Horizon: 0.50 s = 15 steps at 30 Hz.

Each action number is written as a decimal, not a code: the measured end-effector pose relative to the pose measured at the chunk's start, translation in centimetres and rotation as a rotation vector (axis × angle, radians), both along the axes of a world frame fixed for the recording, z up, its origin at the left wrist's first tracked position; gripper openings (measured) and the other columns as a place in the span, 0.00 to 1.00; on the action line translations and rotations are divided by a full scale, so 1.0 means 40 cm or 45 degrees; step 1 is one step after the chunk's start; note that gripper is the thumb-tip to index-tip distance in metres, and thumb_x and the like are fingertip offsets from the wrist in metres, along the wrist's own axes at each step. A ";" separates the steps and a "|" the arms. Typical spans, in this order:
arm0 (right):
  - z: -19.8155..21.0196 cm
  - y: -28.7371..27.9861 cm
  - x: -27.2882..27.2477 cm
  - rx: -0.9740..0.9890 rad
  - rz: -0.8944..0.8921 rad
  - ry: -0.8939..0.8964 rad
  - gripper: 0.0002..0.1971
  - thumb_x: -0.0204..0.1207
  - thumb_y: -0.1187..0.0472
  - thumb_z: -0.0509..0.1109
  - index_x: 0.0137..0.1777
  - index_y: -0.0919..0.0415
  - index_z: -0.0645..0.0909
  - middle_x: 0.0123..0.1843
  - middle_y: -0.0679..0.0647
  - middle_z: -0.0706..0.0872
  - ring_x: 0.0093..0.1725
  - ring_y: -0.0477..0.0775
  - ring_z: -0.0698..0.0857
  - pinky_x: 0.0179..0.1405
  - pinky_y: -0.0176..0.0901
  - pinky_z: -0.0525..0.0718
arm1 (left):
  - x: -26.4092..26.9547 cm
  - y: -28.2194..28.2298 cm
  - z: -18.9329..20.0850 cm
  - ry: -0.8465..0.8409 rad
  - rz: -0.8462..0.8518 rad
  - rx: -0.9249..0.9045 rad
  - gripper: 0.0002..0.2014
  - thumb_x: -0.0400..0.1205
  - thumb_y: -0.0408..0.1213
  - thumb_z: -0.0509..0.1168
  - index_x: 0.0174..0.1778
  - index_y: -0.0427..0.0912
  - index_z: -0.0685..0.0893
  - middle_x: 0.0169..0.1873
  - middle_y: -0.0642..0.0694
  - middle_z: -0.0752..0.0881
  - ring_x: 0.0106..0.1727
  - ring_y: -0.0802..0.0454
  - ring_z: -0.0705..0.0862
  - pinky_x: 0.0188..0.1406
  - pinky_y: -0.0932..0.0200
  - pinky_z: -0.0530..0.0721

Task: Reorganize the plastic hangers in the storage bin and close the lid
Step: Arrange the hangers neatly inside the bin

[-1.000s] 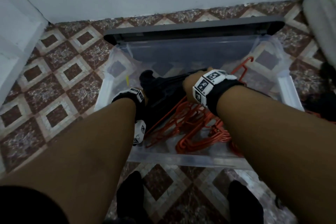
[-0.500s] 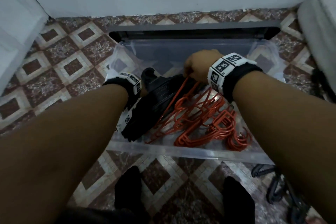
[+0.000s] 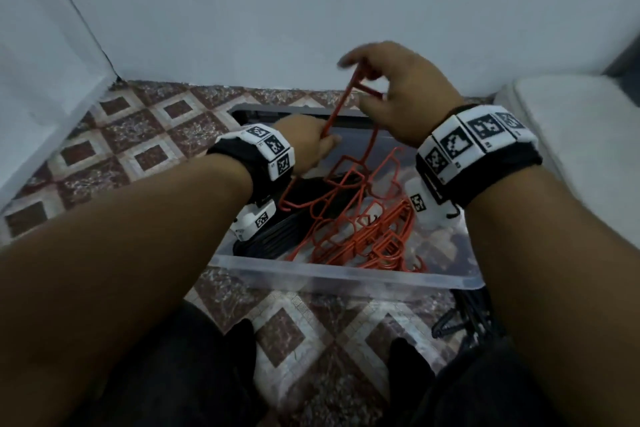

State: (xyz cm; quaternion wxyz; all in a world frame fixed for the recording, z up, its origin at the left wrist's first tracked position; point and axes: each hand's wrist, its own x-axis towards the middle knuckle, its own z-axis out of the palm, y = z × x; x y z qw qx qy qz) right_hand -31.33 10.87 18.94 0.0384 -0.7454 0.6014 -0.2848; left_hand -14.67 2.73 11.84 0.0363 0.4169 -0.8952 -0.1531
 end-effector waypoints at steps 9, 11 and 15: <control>-0.113 0.093 -0.136 0.429 -0.366 -0.061 0.26 0.77 0.46 0.73 0.73 0.51 0.76 0.66 0.53 0.84 0.63 0.55 0.83 0.60 0.44 0.79 | 0.037 0.059 0.015 0.739 0.154 0.368 0.17 0.90 0.49 0.50 0.58 0.48 0.84 0.33 0.45 0.91 0.24 0.52 0.86 0.25 0.62 0.84; -0.111 0.090 -0.163 0.414 -0.380 -0.143 0.12 0.81 0.53 0.70 0.62 0.52 0.83 0.53 0.51 0.89 0.53 0.53 0.88 0.53 0.45 0.83 | 0.029 0.046 -0.005 0.850 0.201 0.490 0.18 0.91 0.47 0.51 0.57 0.42 0.84 0.34 0.40 0.90 0.25 0.49 0.85 0.27 0.57 0.87; -0.094 0.076 -0.186 0.318 -0.353 -0.212 0.08 0.82 0.56 0.67 0.50 0.54 0.88 0.41 0.50 0.91 0.41 0.50 0.89 0.45 0.45 0.86 | -0.003 -0.010 -0.075 0.906 0.335 0.858 0.16 0.88 0.48 0.58 0.61 0.40 0.82 0.40 0.38 0.90 0.34 0.47 0.87 0.39 0.51 0.88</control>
